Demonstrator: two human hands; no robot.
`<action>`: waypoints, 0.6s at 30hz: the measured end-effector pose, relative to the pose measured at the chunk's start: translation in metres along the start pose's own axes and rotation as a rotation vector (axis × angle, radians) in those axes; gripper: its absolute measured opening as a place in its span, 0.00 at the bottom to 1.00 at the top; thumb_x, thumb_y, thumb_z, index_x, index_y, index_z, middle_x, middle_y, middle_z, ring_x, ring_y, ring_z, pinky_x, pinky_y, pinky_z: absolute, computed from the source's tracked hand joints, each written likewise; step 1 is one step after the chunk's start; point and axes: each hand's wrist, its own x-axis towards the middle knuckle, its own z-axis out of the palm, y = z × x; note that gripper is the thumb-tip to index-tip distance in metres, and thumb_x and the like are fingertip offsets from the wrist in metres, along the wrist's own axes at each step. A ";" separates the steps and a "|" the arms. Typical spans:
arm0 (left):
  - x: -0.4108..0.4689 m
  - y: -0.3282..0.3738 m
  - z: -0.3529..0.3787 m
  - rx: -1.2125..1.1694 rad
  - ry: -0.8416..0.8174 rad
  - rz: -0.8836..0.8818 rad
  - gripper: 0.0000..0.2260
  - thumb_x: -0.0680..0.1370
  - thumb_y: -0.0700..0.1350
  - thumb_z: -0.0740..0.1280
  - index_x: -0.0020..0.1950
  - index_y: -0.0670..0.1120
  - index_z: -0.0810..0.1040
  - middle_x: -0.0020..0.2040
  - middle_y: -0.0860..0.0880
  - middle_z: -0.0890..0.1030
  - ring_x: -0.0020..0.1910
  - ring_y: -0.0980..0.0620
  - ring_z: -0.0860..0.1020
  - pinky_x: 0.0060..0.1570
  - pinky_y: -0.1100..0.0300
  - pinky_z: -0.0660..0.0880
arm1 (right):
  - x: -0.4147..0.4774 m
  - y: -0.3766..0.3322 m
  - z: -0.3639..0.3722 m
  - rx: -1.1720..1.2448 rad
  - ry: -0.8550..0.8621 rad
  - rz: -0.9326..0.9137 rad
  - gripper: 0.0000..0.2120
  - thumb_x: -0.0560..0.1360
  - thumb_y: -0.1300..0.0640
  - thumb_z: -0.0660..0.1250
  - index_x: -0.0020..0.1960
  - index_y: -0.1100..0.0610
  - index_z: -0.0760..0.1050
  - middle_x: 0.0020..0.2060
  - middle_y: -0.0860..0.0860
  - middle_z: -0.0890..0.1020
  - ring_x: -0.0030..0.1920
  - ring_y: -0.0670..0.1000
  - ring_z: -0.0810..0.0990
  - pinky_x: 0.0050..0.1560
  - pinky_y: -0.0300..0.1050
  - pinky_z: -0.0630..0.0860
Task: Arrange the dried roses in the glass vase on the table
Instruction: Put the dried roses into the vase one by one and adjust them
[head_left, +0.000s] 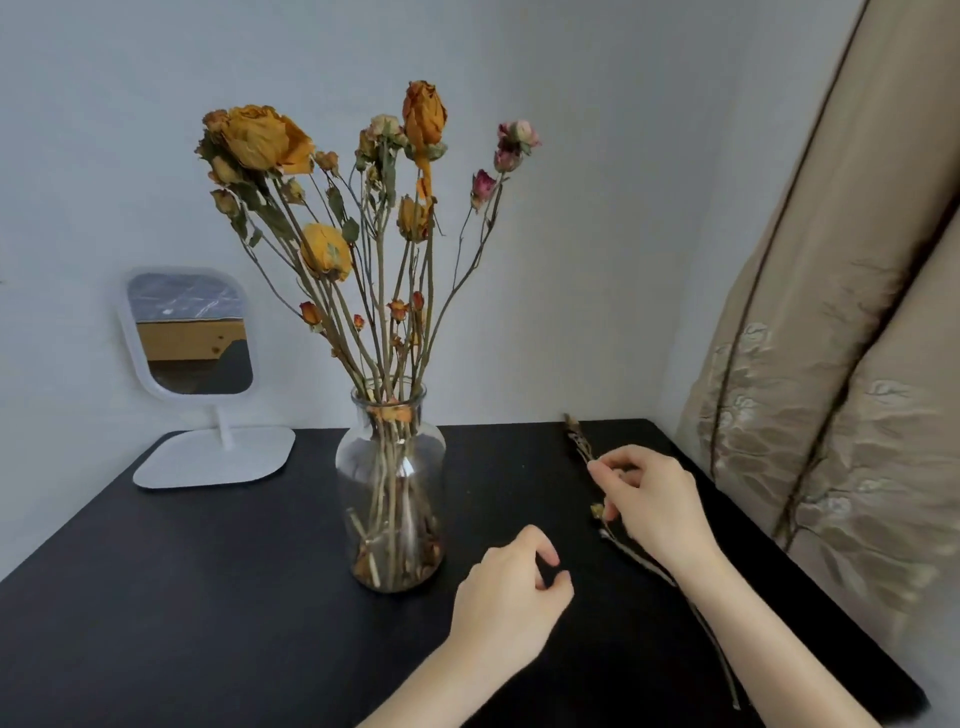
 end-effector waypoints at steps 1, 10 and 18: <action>0.004 0.003 0.005 0.005 -0.024 -0.007 0.03 0.76 0.53 0.63 0.47 0.57 0.69 0.28 0.53 0.74 0.29 0.59 0.74 0.40 0.62 0.76 | 0.002 0.012 -0.008 0.008 0.015 0.043 0.03 0.75 0.53 0.66 0.45 0.50 0.77 0.24 0.50 0.80 0.23 0.39 0.75 0.31 0.37 0.69; 0.046 0.027 0.052 0.013 -0.143 -0.145 0.08 0.76 0.54 0.63 0.47 0.51 0.75 0.38 0.53 0.78 0.40 0.53 0.79 0.43 0.57 0.76 | 0.016 0.099 -0.048 -0.215 -0.082 0.301 0.04 0.75 0.54 0.66 0.42 0.49 0.73 0.22 0.47 0.80 0.25 0.42 0.76 0.29 0.38 0.69; 0.076 0.046 0.086 0.044 -0.113 -0.259 0.12 0.76 0.55 0.64 0.42 0.48 0.79 0.43 0.50 0.81 0.44 0.49 0.80 0.41 0.57 0.74 | 0.022 0.110 -0.036 -0.337 -0.232 0.313 0.08 0.74 0.49 0.67 0.45 0.54 0.76 0.26 0.47 0.79 0.34 0.46 0.80 0.43 0.44 0.78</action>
